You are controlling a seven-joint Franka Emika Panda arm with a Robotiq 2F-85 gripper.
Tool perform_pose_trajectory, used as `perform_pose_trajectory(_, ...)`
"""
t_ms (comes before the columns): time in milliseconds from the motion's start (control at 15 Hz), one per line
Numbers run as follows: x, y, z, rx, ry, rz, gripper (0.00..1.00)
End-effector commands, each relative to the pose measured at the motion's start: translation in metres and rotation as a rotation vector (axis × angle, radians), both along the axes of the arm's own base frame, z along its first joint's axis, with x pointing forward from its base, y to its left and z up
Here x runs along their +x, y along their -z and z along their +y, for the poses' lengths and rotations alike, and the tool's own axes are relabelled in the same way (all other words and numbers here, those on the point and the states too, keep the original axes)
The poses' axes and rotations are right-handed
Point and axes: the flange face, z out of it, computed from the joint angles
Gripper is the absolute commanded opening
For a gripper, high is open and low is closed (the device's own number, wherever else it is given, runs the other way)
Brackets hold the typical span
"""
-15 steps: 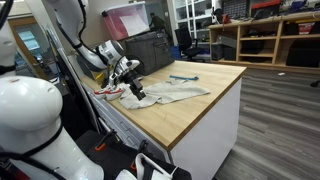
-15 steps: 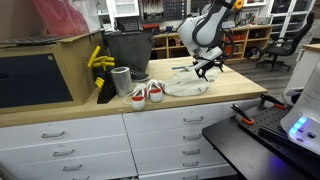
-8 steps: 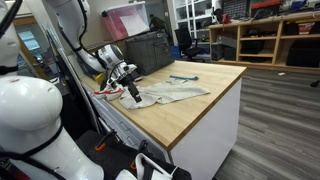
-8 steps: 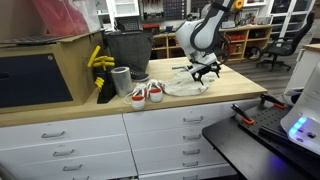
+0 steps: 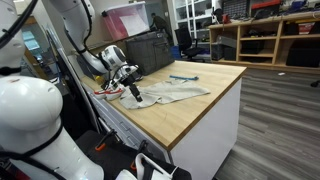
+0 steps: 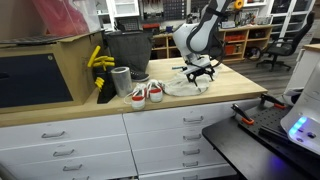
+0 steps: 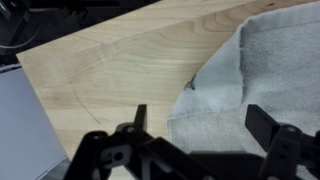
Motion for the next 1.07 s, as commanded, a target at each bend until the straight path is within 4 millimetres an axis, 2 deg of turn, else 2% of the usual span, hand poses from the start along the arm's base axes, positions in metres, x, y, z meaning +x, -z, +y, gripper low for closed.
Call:
perform_pose_trajectory(0,0.001,0.009,0.001,0.0,0.01,-0.004,1.0)
perform_pose_trajectory(67,-0.002,0.013,0.0,-0.004,0.003,0.002,0.75)
perform_pose_trajectory(133,-0.003,0.016,-0.001,-0.006,0.001,0.008,0.74)
perform_pose_trajectory(400,-0.005,0.019,-0.004,-0.012,0.001,0.022,0.42)
perform_pose_trajectory(733,-0.004,0.011,-0.01,-0.012,0.006,0.023,0.05)
perform_pose_trajectory(800,-0.004,0.009,-0.011,-0.01,0.007,0.024,0.01)
perform_pose_trajectory(1000,-0.012,0.0,-0.017,0.013,-0.008,0.056,0.0)
